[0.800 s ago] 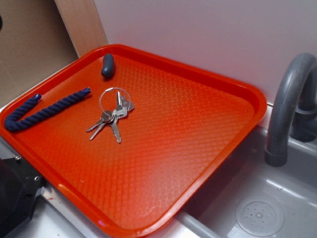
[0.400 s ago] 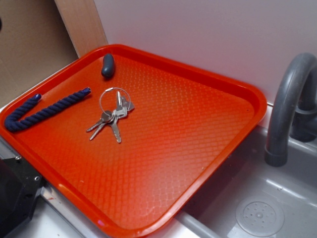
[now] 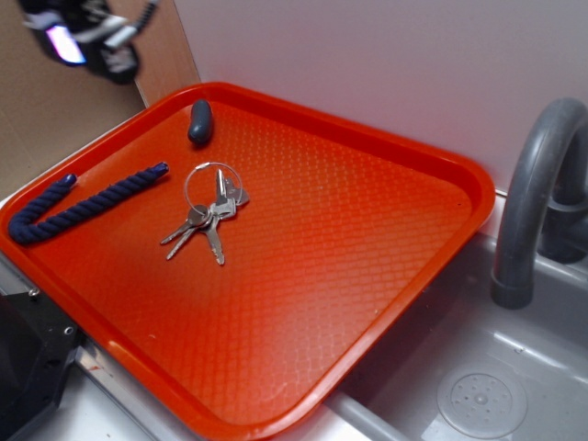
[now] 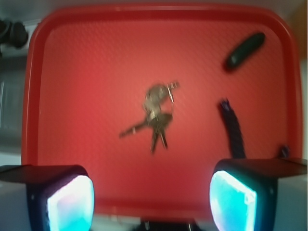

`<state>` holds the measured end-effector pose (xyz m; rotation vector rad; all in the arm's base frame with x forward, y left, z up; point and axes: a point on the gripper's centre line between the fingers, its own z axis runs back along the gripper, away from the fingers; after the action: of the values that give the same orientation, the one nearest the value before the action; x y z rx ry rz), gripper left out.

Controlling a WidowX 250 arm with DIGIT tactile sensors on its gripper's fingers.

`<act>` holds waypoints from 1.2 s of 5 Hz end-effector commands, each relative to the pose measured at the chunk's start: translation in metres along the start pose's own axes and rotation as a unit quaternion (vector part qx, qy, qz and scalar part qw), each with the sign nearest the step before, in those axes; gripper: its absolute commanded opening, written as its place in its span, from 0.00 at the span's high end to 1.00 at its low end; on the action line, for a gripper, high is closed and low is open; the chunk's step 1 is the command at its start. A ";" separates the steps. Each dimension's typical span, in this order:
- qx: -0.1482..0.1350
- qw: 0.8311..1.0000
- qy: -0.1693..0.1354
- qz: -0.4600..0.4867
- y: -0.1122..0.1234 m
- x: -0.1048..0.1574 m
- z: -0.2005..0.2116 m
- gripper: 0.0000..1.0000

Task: Grab the silver keys.

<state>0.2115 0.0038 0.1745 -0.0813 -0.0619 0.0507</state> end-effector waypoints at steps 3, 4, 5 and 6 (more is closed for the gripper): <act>-0.003 0.998 0.068 -0.016 0.037 0.037 -0.105 0.00; -0.002 0.997 0.066 -0.031 0.020 0.028 -0.123 0.00; 0.007 0.997 0.059 -0.040 0.015 0.026 -0.147 0.00; 0.004 0.997 0.066 -0.036 0.011 0.024 -0.150 1.00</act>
<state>0.2449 0.0122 0.0267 -0.0708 0.0795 -0.0051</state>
